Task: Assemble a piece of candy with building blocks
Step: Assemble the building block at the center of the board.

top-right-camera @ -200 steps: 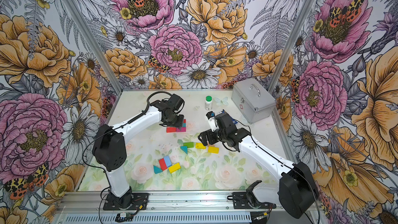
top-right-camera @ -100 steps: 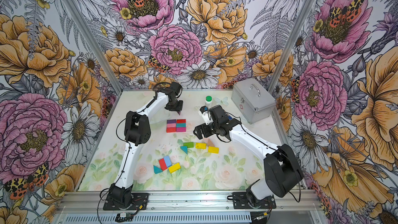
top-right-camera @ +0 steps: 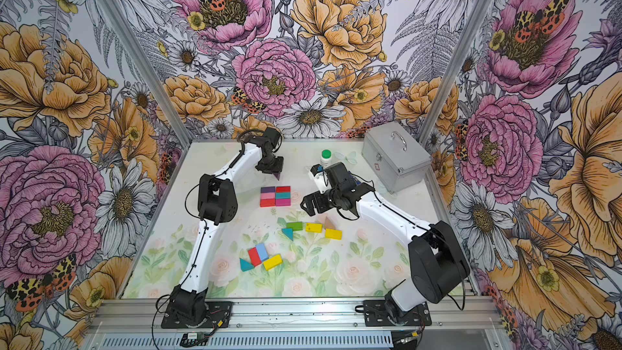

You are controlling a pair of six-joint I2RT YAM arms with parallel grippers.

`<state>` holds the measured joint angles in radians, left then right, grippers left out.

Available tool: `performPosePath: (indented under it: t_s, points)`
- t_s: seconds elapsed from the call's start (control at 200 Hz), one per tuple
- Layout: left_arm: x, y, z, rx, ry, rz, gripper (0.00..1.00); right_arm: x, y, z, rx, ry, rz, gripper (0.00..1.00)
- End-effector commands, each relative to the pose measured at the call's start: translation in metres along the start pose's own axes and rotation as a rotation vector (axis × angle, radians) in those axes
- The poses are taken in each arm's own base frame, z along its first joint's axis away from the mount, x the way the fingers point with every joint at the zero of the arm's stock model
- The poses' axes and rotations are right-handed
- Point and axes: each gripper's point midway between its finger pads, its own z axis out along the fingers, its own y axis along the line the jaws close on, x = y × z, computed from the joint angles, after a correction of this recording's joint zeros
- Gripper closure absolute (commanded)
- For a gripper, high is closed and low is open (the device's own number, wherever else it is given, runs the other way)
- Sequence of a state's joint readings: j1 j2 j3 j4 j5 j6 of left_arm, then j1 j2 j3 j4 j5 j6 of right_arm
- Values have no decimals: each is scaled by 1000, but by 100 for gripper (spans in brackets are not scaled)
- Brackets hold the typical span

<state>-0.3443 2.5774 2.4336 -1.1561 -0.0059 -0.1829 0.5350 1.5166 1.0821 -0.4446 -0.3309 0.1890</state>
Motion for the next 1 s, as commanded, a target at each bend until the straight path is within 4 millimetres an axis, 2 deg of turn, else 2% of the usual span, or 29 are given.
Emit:
performPosePath:
  t_s: [0.0, 0.08, 0.475, 0.766, 0.996]
  points:
    - [-5, -2, 4, 42, 2, -11, 62, -12, 4, -10, -11, -41, -17, 1]
    - [-6, -4, 5, 57, 0, -18, 56, -12, 4, -11, -11, -43, -14, 1]
    - [-2, -9, 4, 59, 8, -11, 53, -10, 5, -13, -12, -45, -15, 1]
    - [5, -24, 1, 81, 20, 16, 53, -7, 4, -15, -5, -46, -12, 1]
    - [14, -46, -6, 81, 19, 63, 53, -6, 4, -14, -8, -42, -11, 1]
